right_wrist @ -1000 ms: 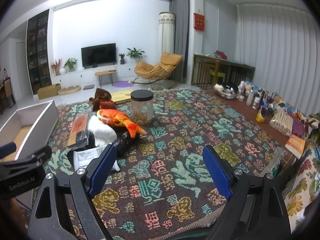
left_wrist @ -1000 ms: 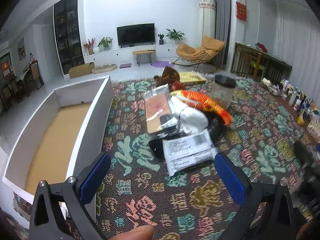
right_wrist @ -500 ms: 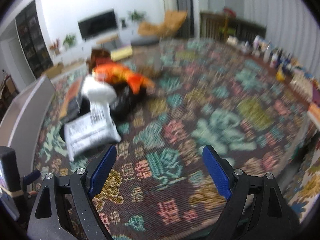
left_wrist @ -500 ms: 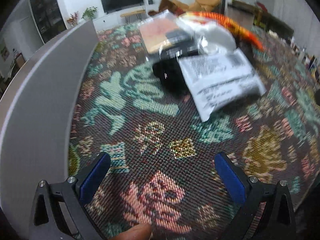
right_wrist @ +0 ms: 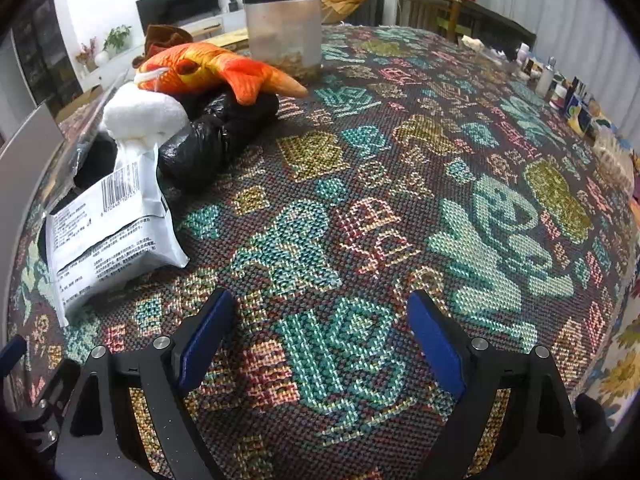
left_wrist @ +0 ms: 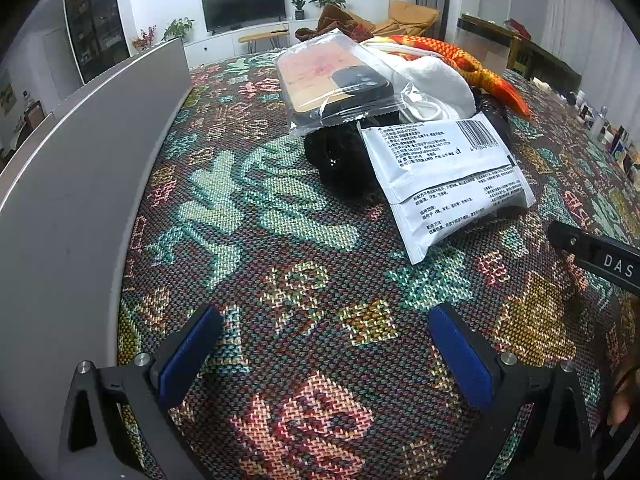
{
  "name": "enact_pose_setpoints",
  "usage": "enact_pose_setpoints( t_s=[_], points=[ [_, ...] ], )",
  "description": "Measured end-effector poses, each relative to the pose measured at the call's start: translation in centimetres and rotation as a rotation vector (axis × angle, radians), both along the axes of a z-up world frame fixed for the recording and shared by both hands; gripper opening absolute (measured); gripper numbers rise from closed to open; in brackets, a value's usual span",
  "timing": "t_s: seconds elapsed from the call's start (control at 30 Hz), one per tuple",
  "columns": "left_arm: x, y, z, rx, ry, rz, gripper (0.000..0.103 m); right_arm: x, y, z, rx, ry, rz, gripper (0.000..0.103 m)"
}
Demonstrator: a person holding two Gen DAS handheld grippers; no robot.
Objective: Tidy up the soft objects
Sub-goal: 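Reach down and grasp the white barcode packet with the left gripper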
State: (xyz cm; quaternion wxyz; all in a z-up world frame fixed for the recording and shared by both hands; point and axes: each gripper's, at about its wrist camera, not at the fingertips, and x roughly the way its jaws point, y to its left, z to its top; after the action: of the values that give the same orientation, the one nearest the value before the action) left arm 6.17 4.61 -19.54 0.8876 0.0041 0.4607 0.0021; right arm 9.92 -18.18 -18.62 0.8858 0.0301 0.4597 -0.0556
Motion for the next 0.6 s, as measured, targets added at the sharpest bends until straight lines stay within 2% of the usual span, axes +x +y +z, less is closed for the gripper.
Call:
enact_pose_setpoints(
  t_s=[0.23,0.6],
  points=[
    [-1.3,0.0,-0.1,-0.002,-0.019,0.004,0.103,0.1,0.0,-0.1,-0.003,-0.011,-0.001,0.092],
    [-1.3,0.2,0.1,-0.008,-0.020,-0.013,0.103,0.2,0.0,-0.1,0.012,-0.015,0.005,0.093]
  ],
)
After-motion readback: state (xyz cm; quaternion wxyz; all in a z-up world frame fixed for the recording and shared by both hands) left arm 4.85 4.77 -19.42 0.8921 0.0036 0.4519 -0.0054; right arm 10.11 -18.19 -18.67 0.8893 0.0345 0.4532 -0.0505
